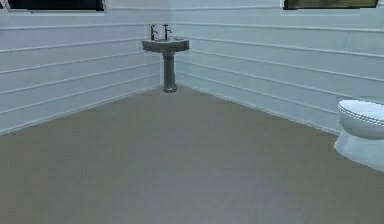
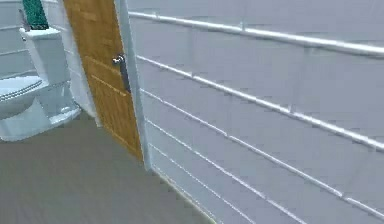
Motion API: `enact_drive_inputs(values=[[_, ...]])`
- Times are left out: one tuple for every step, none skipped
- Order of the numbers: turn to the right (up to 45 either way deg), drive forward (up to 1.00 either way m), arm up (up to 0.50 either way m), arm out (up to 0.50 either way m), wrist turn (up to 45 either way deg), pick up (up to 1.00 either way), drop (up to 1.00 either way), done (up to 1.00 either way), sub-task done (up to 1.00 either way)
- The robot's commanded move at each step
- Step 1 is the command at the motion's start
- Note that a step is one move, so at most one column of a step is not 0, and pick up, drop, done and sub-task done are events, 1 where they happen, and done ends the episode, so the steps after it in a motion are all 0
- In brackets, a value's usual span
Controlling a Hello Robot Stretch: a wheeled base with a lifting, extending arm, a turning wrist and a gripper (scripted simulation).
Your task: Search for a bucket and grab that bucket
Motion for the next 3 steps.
enact_drive_inputs(values=[[0.0, 0.45, 0.00, 0.00, 0.0, 0.00, 0.00, 0.00, 0.00], [-45.0, 0.00, 0.00, 0.00, 0.0, 0.00, 0.00, 0.00, 0.00], [-45.0, 0.00, 0.00, 0.00, 0.0, 0.00, 0.00, 0.00, 0.00]])
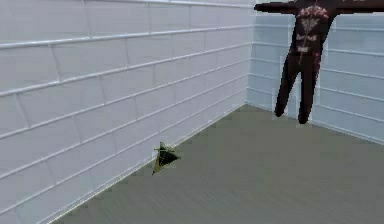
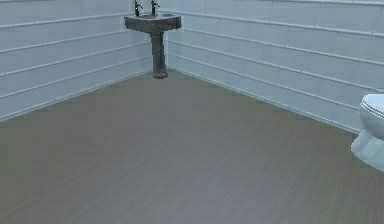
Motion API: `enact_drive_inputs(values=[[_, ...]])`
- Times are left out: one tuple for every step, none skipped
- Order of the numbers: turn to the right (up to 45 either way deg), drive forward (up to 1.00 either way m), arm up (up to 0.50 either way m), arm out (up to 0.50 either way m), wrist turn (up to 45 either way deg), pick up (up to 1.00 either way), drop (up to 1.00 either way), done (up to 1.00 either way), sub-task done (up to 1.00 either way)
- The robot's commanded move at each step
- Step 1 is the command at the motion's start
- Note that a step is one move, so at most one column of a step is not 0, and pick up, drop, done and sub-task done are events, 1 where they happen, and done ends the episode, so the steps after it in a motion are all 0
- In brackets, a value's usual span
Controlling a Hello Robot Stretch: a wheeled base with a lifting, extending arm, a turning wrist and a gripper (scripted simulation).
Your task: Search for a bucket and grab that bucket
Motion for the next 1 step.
enact_drive_inputs(values=[[-3.0, 0.00, 0.00, 0.00, 0.0, 0.00, 0.00, 0.00, 0.00]])
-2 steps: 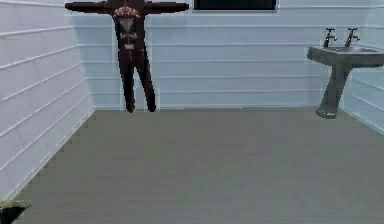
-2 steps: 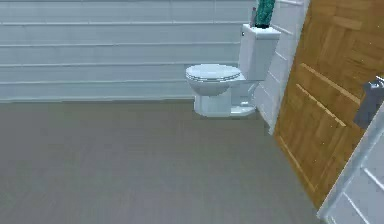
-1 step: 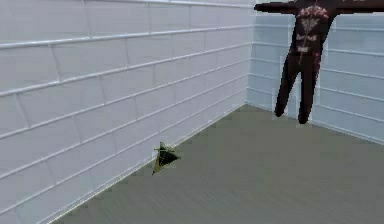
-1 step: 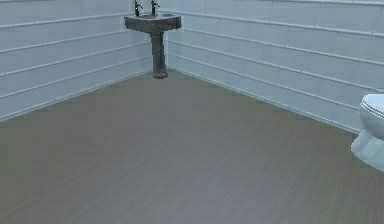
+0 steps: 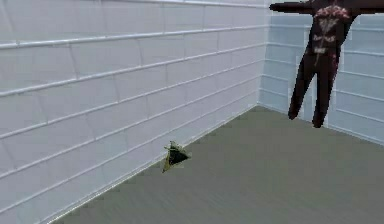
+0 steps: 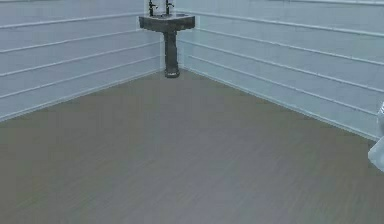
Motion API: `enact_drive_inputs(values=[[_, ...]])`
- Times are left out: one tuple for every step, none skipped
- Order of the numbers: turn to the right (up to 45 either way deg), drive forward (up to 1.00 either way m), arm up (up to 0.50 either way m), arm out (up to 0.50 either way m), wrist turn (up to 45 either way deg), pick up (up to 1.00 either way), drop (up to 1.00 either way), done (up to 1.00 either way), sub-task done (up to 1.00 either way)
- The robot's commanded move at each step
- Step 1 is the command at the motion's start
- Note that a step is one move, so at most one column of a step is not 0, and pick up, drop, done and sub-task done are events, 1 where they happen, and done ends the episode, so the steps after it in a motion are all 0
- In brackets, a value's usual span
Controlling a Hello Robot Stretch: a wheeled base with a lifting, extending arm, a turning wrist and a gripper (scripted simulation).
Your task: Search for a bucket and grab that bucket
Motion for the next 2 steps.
enact_drive_inputs(values=[[0.0, 0.35, 0.00, 0.00, 0.0, 0.00, 0.00, 0.00, 0.00], [45.0, 0.00, 0.00, 0.00, 0.0, 0.00, 0.00, 0.00, 0.00]])
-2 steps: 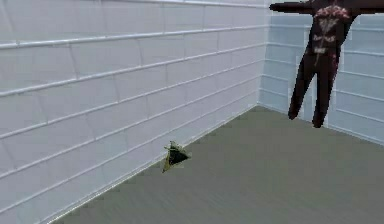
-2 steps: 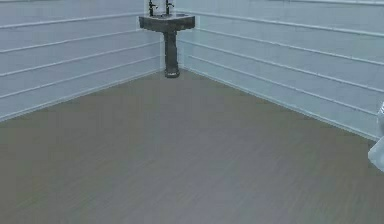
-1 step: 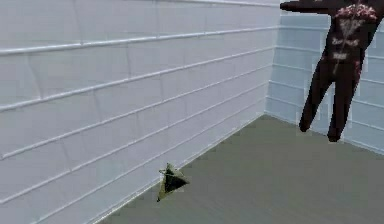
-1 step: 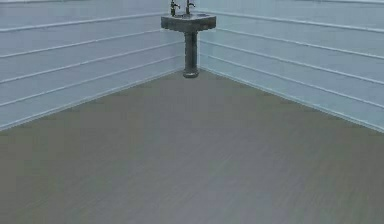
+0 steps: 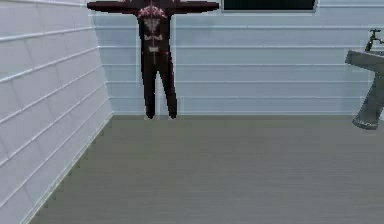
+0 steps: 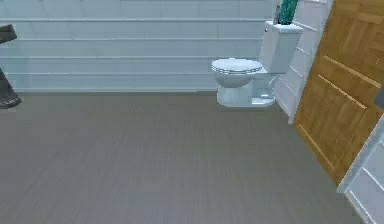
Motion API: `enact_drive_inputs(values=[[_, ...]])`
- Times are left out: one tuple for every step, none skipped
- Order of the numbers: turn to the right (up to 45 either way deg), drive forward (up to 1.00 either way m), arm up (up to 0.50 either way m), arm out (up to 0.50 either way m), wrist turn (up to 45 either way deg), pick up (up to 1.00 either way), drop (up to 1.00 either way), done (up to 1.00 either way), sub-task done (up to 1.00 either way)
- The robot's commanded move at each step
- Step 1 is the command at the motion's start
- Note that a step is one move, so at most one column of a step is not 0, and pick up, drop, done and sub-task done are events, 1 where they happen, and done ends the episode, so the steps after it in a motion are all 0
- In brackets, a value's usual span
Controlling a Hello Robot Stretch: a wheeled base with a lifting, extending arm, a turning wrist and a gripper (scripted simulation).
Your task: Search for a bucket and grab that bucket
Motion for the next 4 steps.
enact_drive_inputs(values=[[24.0, 0.00, 0.00, 0.00, 0.0, 0.00, 0.00, 0.00, 0.00], [0.0, 0.10, 0.00, 0.00, 0.0, 0.00, 0.00, 0.00, 0.00], [-45.0, 0.00, 0.00, 0.00, 0.0, 0.00, 0.00, 0.00, 0.00], [-27.0, 0.00, 0.00, 0.00, 0.0, 0.00, 0.00, 0.00, 0.00]])
